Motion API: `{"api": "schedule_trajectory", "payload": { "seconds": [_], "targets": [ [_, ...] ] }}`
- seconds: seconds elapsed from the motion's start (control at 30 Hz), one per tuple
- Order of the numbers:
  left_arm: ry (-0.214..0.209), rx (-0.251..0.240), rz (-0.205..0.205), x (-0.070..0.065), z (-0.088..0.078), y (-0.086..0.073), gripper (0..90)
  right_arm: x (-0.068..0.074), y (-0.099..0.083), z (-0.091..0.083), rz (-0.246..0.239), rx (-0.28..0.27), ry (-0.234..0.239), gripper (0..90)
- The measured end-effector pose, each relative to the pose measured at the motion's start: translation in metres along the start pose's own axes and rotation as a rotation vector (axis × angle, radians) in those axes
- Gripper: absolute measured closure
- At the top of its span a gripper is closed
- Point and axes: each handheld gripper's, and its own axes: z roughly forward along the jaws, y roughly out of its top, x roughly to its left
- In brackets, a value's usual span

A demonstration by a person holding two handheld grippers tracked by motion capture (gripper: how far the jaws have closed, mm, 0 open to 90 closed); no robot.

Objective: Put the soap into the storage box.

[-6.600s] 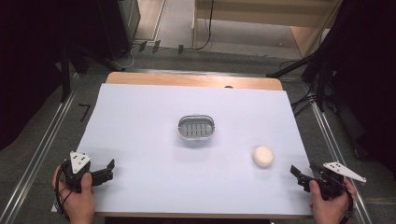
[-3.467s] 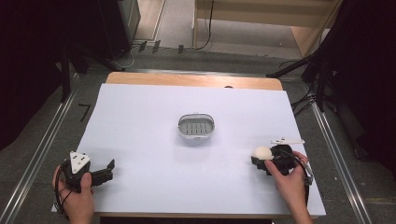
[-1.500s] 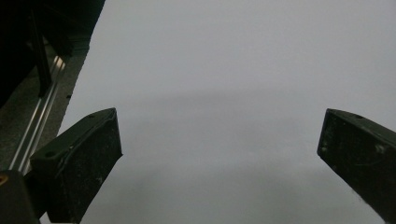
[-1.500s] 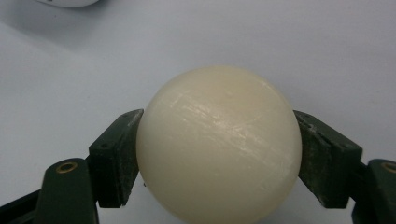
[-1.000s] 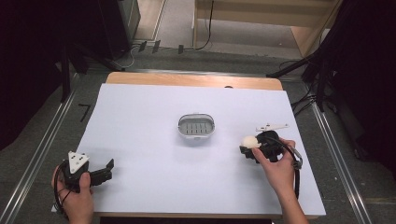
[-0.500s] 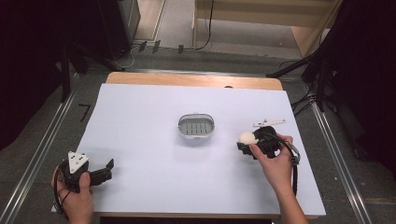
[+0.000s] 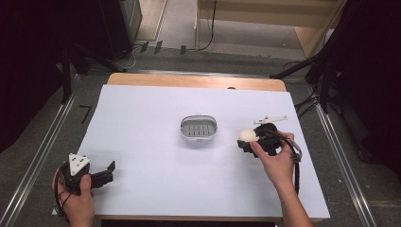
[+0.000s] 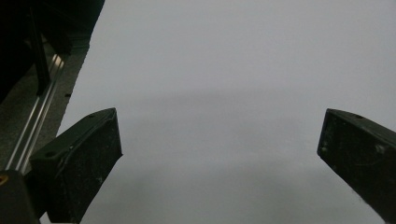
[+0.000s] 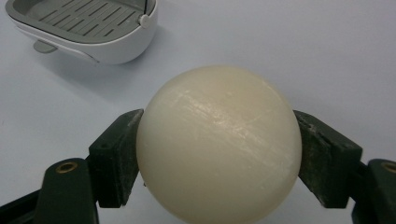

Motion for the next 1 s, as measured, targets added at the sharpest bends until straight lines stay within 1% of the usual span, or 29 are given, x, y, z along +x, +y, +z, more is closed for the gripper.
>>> {"api": "schedule_trajectory", "payload": {
  "seconds": [0.2, 0.3, 0.4, 0.87, 0.97, 1.0],
  "targets": [
    [0.000, 0.001, -0.001, 0.000, 0.000, 0.000, 0.1, 0.004, 0.002, 0.005, -0.015, 0.006, 0.006, 24.4],
    [-0.002, 0.002, -0.001, 0.000, 0.000, 0.000, 0.1, 0.007, 0.004, 0.008, -0.012, 0.006, 0.009, 24.4],
    [-0.002, 0.001, -0.003, 0.000, 0.000, 0.000, 0.1, 0.008, 0.006, 0.009, -0.019, 0.009, 0.011, 24.4],
    [-0.007, 0.003, -0.004, 0.001, 0.001, 0.000, 0.1, 0.021, 0.021, 0.012, -0.042, 0.001, 0.026, 24.4],
    [-0.005, 0.003, -0.005, 0.001, 0.001, 0.000, 0.1, 0.022, 0.025, 0.013, -0.044, 0.001, 0.024, 24.4],
    [-0.006, 0.003, -0.005, 0.001, 0.001, 0.000, 0.1, 0.023, 0.026, 0.014, -0.037, 0.001, 0.020, 24.4]
  ]
}}
